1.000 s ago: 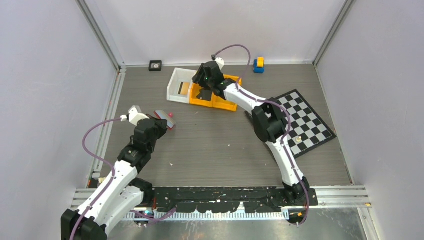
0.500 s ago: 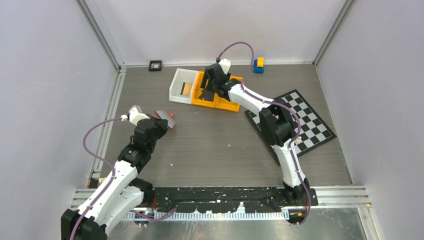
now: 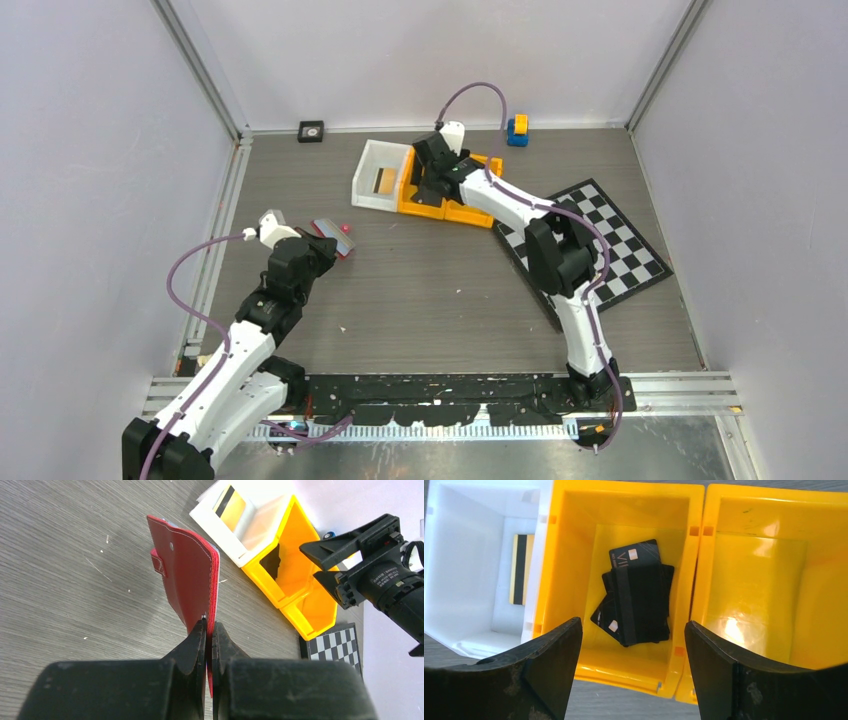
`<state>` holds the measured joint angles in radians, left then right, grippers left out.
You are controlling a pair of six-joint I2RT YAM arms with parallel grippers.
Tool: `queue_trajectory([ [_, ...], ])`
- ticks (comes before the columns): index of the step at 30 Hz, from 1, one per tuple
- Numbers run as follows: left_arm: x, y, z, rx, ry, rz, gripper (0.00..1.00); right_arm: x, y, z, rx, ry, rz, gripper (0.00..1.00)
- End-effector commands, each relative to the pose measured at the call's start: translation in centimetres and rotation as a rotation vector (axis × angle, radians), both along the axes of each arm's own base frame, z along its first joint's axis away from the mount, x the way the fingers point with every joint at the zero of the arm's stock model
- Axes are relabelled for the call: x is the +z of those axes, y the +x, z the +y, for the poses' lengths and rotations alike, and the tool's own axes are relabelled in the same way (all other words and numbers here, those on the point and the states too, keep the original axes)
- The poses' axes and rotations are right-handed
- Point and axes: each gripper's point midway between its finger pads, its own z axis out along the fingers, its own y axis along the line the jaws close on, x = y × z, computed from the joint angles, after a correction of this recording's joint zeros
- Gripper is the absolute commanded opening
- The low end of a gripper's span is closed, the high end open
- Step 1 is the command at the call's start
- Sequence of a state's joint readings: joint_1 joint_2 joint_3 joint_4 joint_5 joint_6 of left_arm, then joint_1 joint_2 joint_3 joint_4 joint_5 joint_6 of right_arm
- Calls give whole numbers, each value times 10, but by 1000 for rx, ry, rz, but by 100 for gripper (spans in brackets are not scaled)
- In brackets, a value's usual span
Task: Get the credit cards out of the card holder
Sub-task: Move the storage box to the center of the board.
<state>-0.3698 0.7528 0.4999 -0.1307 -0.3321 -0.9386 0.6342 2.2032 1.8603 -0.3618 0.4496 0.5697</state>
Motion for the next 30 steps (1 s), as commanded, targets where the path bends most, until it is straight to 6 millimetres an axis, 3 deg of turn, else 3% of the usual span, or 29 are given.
queue_trajectory([
  [1,19,8,0,7,-16,-73,0,48,-8,-22,-48,-53,-81,80],
  [10,19,9,-2,-4,-17,-70,0,63,-13,-24,-40,-13,-125,80],
  [17,18,9,-1,0,-5,-63,0,15,-4,-25,-70,-65,-17,80],
  [22,19,9,-1,-1,-7,-65,0,-15,-1,-33,-81,-24,57,75],
  [27,18,10,-3,-8,-9,-61,0,-32,-4,-32,-55,-30,108,60],
  [30,17,10,-3,-8,-8,-56,0,-27,-9,-33,-24,-45,113,35],
])
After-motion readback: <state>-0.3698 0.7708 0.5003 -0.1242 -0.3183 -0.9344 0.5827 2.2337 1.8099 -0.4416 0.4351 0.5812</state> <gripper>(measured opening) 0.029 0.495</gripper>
